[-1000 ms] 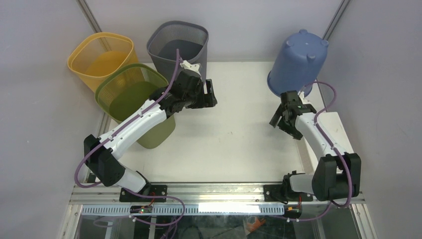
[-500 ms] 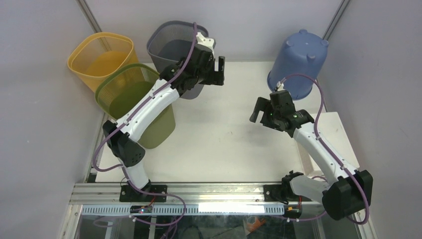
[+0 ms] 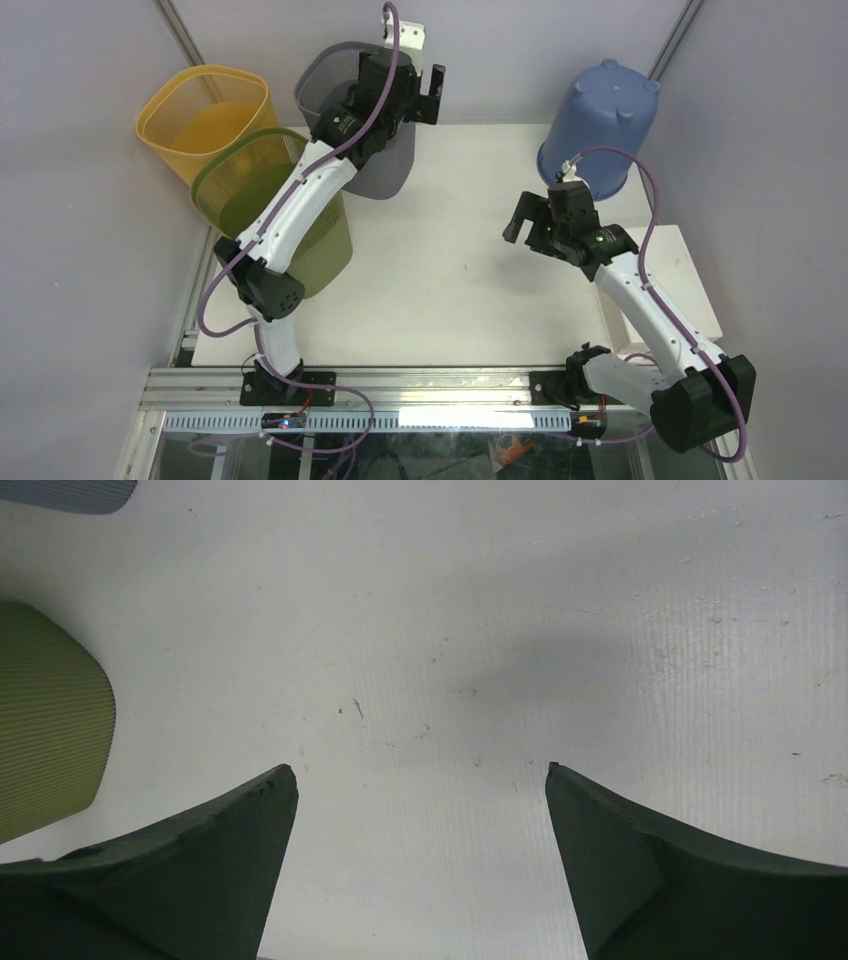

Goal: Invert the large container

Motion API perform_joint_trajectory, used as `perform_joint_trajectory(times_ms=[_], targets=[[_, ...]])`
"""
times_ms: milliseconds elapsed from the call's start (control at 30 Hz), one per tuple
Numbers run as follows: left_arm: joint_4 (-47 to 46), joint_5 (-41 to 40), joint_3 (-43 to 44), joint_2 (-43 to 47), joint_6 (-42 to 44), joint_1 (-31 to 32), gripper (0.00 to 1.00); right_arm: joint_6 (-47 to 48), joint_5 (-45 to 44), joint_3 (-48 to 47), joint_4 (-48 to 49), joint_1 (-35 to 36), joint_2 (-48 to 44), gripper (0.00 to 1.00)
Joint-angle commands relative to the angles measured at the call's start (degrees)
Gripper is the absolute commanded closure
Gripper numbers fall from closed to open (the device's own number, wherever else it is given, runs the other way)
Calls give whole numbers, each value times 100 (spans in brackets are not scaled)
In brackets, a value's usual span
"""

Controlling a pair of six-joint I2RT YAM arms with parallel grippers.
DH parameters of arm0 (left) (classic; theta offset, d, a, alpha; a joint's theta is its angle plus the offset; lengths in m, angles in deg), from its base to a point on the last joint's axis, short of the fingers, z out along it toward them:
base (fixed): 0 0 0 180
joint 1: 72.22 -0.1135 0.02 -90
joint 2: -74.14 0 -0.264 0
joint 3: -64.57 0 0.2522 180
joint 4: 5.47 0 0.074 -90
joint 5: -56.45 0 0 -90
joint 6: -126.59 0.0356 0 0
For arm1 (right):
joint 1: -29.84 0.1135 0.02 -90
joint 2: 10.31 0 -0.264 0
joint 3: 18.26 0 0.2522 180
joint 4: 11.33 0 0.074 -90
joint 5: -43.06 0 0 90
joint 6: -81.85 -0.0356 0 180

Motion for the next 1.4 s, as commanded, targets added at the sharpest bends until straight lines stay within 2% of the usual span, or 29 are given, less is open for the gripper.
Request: perform_joint_trajectory(times_ms=[0,167,333,433,600,700,800,833,867,1033,1233,1367], targets=[[-486,-31,476,-589,811,-365,1,-22,104,-138,218,15,-43,1],[-498,178,601,-1040,923,-490,2,-26,43,-74,73,15,-186,1],[-421,563,446,-1163,881,-489,15,-73,16,97,63,18,-325,0],[-393,752,322,-1142,790,-486,33,-99,-3,135,67,18,-295,1],[-340,838,222,-1123,727,-452,68,-144,-7,128,80,20,-164,0],[-326,836,168,-1121,751,-399,83,-144,14,69,93,18,-109,1],[-324,832,104,-1127,761,-357,85,-145,6,29,75,17,-98,0],[-324,843,94,-1129,755,-356,90,-145,2,24,79,17,-107,0],[-320,840,101,-1127,741,-342,100,-152,-5,22,82,19,-116,1],[-282,939,204,-1012,735,-117,100,-171,-58,23,29,15,-143,0],[-134,824,683,-708,730,631,100,-117,-420,-179,-169,6,-173,0],[48,1524,1082,-503,100,795,100,14,-394,-432,-381,-215,-227,1]])
